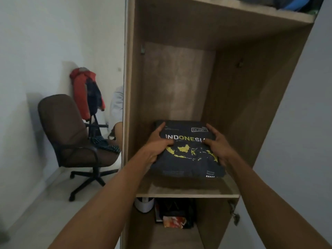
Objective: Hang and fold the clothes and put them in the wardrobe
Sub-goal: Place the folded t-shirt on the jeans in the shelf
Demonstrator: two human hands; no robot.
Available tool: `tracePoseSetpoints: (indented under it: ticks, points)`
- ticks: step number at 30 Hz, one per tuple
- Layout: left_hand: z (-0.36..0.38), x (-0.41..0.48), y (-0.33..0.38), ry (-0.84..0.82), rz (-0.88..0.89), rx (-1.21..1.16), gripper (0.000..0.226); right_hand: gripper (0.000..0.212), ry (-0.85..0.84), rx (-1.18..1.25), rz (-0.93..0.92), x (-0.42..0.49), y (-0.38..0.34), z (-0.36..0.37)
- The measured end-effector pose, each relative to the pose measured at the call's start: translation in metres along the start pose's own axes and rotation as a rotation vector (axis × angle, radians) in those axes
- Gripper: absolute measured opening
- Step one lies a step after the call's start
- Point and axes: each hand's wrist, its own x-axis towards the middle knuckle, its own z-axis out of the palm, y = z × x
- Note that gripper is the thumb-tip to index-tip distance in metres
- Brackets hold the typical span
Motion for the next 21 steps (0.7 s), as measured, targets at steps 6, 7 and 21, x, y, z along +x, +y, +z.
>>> tracePoseSetpoints:
  ticks: [6,7,21]
  points:
    - [0.008,0.022,-0.091,0.041,-0.261,0.213,0.085,0.060,-0.238,-0.223,0.313,0.023,0.085,-0.004]
    - [0.008,0.024,-0.096,0.046,-0.284,0.213,0.087,0.061,-0.256,-0.201,0.338,0.027,0.093,-0.007]
    - [0.016,0.108,-0.082,0.327,-0.286,0.476,0.036,0.036,-0.039,-0.356,0.143,0.112,0.116,-0.009]
